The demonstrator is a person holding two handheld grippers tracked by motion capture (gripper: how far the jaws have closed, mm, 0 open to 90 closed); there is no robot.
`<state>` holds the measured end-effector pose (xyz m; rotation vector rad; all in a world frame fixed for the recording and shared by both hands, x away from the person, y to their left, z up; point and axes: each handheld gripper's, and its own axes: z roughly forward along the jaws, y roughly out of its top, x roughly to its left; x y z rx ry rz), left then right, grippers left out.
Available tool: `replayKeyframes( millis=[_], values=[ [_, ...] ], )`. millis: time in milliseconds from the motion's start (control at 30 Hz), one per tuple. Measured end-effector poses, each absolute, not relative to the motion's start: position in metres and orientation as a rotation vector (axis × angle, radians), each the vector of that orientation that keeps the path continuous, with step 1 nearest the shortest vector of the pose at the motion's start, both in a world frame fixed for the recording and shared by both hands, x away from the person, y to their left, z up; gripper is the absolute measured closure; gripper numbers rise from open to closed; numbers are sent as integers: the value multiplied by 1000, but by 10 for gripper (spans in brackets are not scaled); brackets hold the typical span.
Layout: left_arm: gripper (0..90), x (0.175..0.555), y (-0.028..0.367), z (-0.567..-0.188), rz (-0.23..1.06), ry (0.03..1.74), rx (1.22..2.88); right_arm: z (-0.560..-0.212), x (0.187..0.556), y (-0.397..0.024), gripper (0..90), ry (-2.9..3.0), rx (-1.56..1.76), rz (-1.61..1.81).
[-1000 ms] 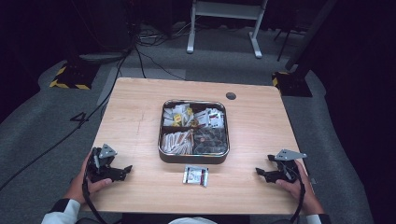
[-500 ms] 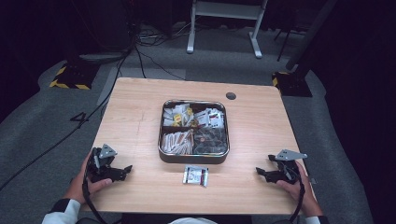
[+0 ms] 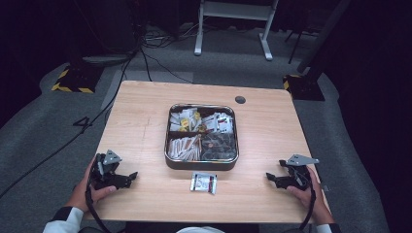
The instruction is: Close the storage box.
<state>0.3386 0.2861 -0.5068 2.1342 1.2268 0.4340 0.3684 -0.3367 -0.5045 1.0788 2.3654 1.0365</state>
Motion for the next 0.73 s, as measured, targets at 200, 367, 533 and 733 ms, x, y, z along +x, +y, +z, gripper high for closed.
replayKeyframes(
  millis=[200, 367, 533, 733],
  values=[
    [3, 339, 286, -507, 435, 1227, 2133, -505, 368, -337, 164, 2365, 1080, 1037],
    [3, 339, 286, -507, 434, 1225, 2136, -505, 368, -337, 164, 2365, 1080, 1037],
    [3, 339, 286, -507, 435, 1227, 2136, -504, 368, -337, 165, 2365, 1081, 1038],
    [3, 339, 286, -507, 436, 1227, 2137, -505, 368, -337, 168, 2364, 1084, 1042]
  ],
)
